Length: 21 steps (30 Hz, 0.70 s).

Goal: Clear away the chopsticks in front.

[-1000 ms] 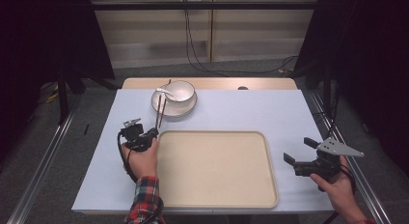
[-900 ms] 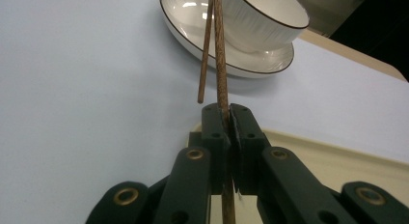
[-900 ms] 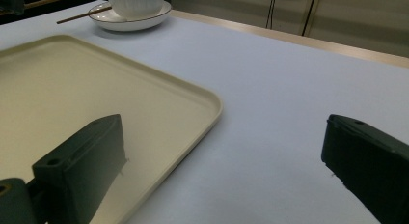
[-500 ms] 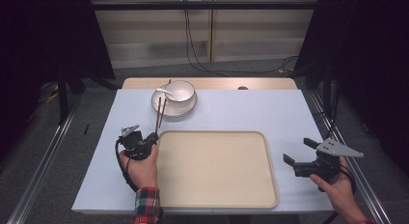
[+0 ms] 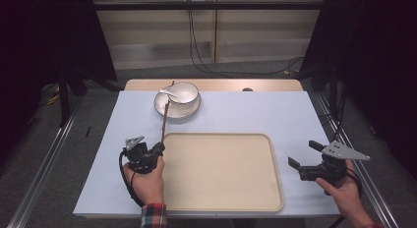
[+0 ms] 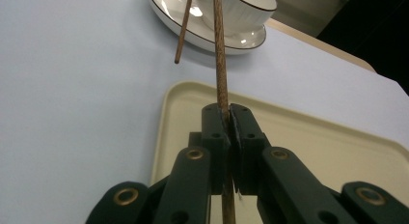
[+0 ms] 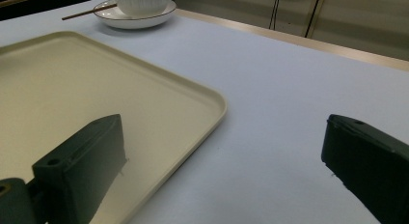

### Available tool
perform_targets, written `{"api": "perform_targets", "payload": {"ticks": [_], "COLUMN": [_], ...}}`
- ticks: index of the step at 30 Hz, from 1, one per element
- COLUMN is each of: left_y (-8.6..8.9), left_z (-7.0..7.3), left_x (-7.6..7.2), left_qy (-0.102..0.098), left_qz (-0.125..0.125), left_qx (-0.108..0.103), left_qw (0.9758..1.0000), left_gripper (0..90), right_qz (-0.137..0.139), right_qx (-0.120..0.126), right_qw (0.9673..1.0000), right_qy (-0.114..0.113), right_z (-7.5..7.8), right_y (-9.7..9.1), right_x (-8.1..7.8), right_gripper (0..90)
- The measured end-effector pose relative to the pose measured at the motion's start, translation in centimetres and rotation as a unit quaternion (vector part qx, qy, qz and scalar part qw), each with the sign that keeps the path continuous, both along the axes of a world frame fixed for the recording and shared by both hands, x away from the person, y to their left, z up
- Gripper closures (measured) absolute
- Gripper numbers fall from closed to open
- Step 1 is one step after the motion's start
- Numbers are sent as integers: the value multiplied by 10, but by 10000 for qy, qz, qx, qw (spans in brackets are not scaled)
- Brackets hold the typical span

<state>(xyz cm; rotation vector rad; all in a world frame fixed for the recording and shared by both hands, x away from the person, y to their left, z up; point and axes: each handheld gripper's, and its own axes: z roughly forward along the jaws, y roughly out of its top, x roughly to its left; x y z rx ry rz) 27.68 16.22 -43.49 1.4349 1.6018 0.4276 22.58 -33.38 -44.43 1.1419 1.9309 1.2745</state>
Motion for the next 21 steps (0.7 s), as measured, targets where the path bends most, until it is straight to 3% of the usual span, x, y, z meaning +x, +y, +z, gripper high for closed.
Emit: {"api": "perform_targets", "payload": {"ticks": [6, 21], "left_y": [-4, -12], "left_z": [0, -2], "left_x": [-12, -33], "left_qy": [-43, 12], "left_qz": [-47, -257], "left_qx": [-24, 223], "left_qw": [10000, 9994], "left_gripper": [858, 858], "right_qz": [34, 64], "right_qx": [-45, -65], "right_qw": [10000, 10000], "right_qy": [-4, 11], "right_z": [-1, -1], "right_y": [2, 2], "right_x": [1, 1], "right_gripper": [10, 11]}}
